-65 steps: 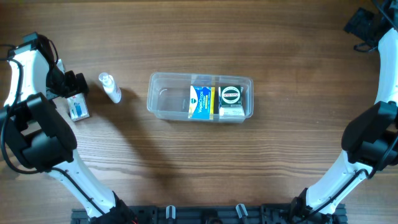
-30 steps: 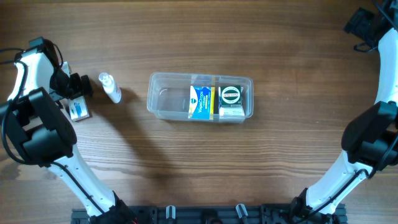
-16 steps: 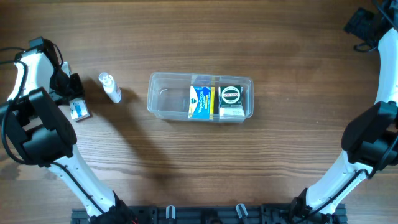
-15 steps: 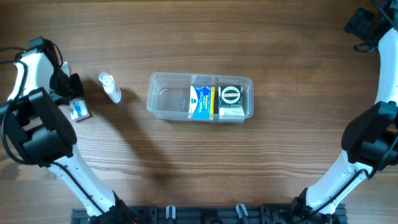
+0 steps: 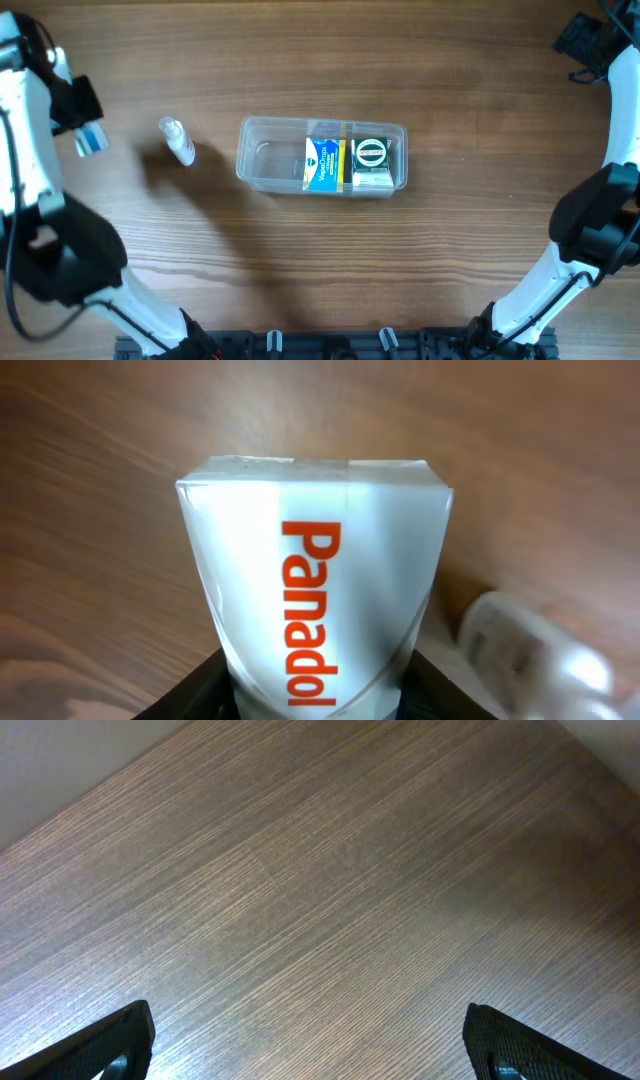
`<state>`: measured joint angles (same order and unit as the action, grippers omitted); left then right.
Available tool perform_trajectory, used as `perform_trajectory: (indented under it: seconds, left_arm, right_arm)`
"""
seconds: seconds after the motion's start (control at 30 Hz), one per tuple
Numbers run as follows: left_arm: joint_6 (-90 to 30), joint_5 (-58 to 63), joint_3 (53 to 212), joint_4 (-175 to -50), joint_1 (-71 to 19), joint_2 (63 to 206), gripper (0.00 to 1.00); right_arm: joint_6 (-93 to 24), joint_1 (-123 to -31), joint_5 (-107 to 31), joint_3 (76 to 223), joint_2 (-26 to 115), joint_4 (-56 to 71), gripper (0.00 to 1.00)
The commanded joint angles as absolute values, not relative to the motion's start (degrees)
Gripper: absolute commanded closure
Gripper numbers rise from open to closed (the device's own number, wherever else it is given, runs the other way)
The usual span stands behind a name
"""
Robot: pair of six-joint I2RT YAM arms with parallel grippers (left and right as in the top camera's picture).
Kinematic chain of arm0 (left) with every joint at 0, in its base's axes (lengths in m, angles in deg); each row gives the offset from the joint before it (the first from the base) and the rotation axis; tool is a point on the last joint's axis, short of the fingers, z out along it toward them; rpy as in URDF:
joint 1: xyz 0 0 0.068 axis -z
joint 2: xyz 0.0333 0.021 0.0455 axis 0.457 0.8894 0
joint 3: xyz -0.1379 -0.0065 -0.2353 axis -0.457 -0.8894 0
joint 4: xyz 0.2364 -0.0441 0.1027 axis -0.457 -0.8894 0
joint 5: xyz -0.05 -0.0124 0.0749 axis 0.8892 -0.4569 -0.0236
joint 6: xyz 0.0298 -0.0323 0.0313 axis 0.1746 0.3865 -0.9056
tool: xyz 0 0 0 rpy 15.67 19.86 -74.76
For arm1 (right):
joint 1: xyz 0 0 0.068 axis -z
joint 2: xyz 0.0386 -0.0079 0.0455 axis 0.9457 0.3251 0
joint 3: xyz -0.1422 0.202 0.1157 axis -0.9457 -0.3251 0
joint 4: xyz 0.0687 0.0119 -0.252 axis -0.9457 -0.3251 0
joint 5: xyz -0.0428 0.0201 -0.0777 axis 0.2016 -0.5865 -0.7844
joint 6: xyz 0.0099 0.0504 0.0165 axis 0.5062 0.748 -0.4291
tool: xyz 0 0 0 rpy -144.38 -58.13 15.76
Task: Pack container
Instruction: 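Carry the Panadol box into the container's left end and release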
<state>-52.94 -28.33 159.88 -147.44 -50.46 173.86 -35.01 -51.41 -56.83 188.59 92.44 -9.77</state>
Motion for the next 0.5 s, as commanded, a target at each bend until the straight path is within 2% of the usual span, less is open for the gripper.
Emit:
perform_trajectory:
  seconds: [0.0,0.1,0.23,0.33,0.47]
  left_arm:
    - [-49.6,-22.7,161.3,-147.6,-47.0,161.9,0.51]
    - [-46.9,-22.3,161.3,-147.9,-40.3,154.1,0.51]
    - [-39.9,-22.3,161.3,-147.9,-23.6,146.3,0.51]
    - [-37.5,-22.3,161.3,-147.9,-14.5,145.9,0.51]
    - [-37.0,-22.3,161.3,-147.1,-7.6,145.9,0.50]
  right_arm:
    - [-35.9,-51.6,-57.8,189.1,92.7,-9.7,0.00]
    - [-36.0,-51.6,-57.8,189.1,92.7,-9.7,0.00]
    - [-35.9,-51.6,-57.8,189.1,92.7,-9.7,0.00]
    - [-36.0,-51.6,-57.8,189.1,92.7,-9.7,0.00]
    - [-36.0,-51.6,-57.8,189.1,92.7,-9.7,0.00]
